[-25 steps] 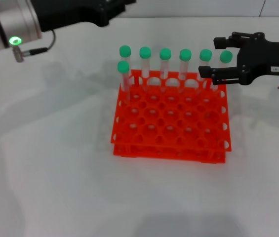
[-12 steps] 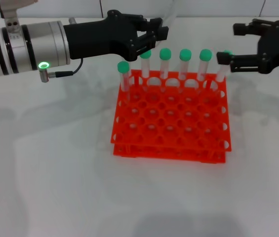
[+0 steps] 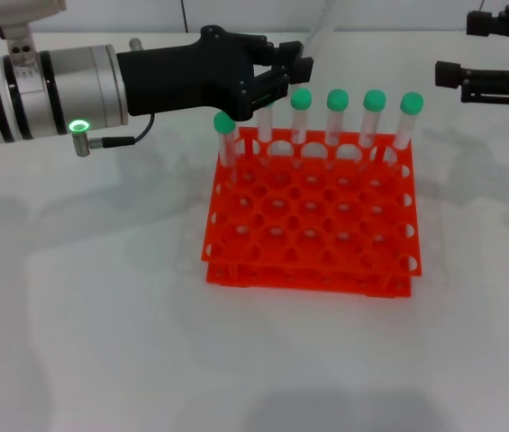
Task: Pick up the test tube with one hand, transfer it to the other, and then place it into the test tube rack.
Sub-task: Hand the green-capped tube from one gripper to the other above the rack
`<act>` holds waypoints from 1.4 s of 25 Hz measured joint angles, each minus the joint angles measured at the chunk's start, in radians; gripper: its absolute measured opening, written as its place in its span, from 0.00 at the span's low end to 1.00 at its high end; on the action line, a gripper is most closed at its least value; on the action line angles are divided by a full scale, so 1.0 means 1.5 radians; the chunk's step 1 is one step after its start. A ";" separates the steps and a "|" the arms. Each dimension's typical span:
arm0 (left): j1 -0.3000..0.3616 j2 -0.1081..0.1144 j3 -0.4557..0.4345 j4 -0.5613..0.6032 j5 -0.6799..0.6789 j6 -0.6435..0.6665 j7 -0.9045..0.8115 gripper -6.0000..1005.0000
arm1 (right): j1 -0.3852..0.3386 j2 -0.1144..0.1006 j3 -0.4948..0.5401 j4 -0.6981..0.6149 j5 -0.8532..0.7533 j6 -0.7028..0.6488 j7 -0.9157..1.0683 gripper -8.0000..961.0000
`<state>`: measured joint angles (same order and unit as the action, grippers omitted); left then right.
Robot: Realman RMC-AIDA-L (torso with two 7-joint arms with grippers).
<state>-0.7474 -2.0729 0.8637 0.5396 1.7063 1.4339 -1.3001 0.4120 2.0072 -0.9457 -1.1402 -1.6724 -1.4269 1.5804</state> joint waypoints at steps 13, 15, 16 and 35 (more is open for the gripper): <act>0.015 0.000 0.001 -0.001 0.002 0.006 -0.002 0.20 | 0.037 0.004 -0.009 0.001 0.001 -0.002 0.002 0.88; 0.015 0.000 0.001 -0.001 0.004 0.006 -0.002 0.20 | 0.041 0.004 -0.009 0.003 0.001 -0.002 0.002 0.88; 0.014 0.001 0.001 -0.001 0.005 0.006 -0.002 0.20 | 0.042 0.004 -0.009 0.003 0.001 -0.002 0.002 0.88; 0.015 0.004 0.004 -0.001 0.009 0.002 -0.006 0.20 | 0.079 0.004 -0.025 0.010 0.001 0.001 0.018 0.88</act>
<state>-0.7254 -2.0674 0.8695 0.5384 1.7196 1.4376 -1.3098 0.5311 2.0135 -0.9834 -1.1258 -1.6707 -1.4261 1.6080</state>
